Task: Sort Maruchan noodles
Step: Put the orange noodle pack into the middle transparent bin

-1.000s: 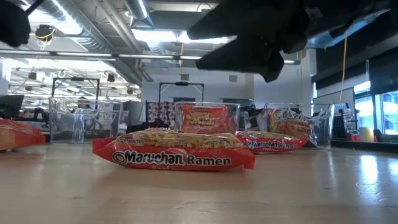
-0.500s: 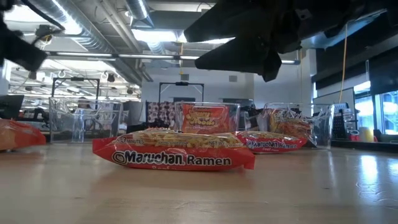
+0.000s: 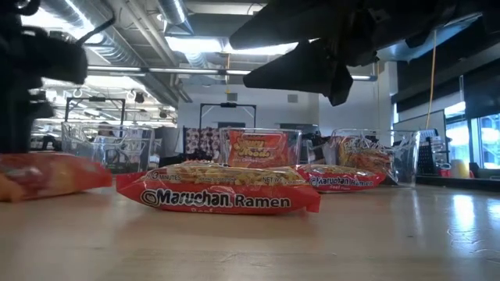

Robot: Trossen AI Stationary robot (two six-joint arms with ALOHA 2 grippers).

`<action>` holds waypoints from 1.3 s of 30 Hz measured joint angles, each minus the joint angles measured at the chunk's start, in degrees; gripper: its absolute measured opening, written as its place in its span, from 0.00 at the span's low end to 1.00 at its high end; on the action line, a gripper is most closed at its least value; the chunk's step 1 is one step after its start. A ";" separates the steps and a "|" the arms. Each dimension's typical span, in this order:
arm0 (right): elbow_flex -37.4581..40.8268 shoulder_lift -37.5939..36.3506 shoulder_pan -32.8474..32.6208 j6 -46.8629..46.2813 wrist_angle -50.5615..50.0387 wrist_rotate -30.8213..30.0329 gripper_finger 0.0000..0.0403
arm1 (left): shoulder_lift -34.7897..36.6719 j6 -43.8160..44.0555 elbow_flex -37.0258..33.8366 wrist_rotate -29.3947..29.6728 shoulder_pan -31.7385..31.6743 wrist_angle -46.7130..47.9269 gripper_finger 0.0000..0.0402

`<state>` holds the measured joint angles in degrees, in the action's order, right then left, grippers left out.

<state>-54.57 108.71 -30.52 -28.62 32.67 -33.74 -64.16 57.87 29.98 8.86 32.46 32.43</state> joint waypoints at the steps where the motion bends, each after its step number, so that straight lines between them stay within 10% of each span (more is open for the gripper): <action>1: 0.00 0.00 0.36 -0.43 0.11 0.76 0.57 | -0.73 -3.06 0.00 0.95 -0.09 -2.52 0.41; 18: -0.34 -0.07 8.85 -7.25 -0.99 17.58 0.91 | -14.49 -46.47 2.62 10.80 -3.74 -33.84 0.41; 27: -4.82 -0.09 17.28 -7.16 -2.95 28.41 0.88 | -9.82 -27.03 11.30 11.16 -0.27 -16.89 0.41; 39: -7.78 4.74 24.79 -4.00 -5.12 30.22 0.88 | -17.82 -18.29 4.35 18.65 5.21 -25.47 0.41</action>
<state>-62.35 113.45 -5.73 -32.62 27.55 -3.52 -81.98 39.58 34.32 27.50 37.67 6.96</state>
